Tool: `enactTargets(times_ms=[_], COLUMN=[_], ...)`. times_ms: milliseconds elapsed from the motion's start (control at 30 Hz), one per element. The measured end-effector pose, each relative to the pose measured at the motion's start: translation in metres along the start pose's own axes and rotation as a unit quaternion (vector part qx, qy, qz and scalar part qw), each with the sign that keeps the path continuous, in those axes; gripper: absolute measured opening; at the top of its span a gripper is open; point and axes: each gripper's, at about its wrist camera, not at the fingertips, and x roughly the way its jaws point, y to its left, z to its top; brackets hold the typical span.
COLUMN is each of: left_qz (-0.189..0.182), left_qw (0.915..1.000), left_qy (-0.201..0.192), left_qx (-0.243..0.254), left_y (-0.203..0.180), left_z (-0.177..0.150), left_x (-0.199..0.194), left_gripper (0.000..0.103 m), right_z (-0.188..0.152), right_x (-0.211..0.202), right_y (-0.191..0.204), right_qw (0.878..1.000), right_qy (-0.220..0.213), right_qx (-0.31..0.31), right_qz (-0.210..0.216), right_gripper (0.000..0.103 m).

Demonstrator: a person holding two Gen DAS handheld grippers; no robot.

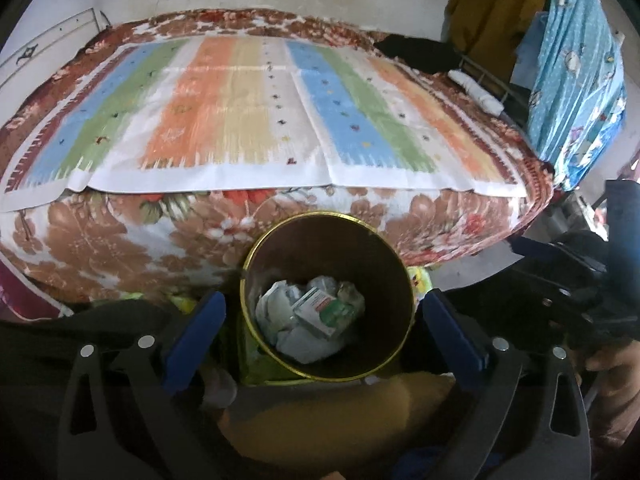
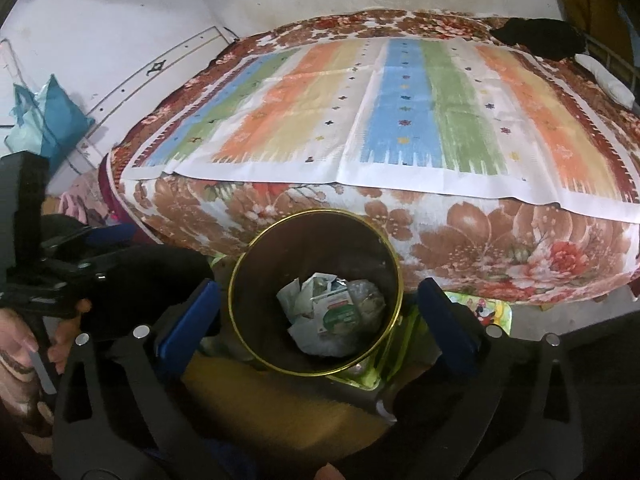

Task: Collect trash

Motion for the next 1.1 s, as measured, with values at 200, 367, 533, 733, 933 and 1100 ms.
enactTargets(times_ms=[200,367,533,733,933,1100], left_qz=[0.012,0.004,0.005,0.012,0.013,0.012], left_qw=[0.9999,0.9999,0.9998,0.9996,0.9996,0.9995], left_qy=[0.008,0.016,0.019,0.025,0.025,0.028], left_qx=[-0.006,0.003,0.006,0.000,0.006,0.001], left_y=[-0.001,-0.007,-0.008,-0.008,-0.010,-0.009], left_z=[-0.001,-0.002,-0.004,-0.005,-0.006,-0.006], left_x=[0.008,0.012,0.012,0.013,0.014,0.015], left_gripper=[0.097,0.097,0.097,0.097,0.097,0.097], right_z=[-0.003,-0.003,-0.004,-0.004,-0.004,-0.005], right_x=[0.005,0.013,0.013,0.015,0.017,0.019], right_y=[0.007,0.008,0.007,0.008,0.010,0.012], right_qw=[1.000,1.000,1.000,1.000,1.000,0.999], right_qy=[0.004,0.015,0.018,0.020,0.023,0.027], right_qx=[-0.014,-0.012,-0.008,-0.010,-0.011,-0.013], right_qz=[0.010,0.007,0.011,0.011,0.014,0.016], right_gripper=[0.094,0.094,0.094,0.094,0.094,0.094])
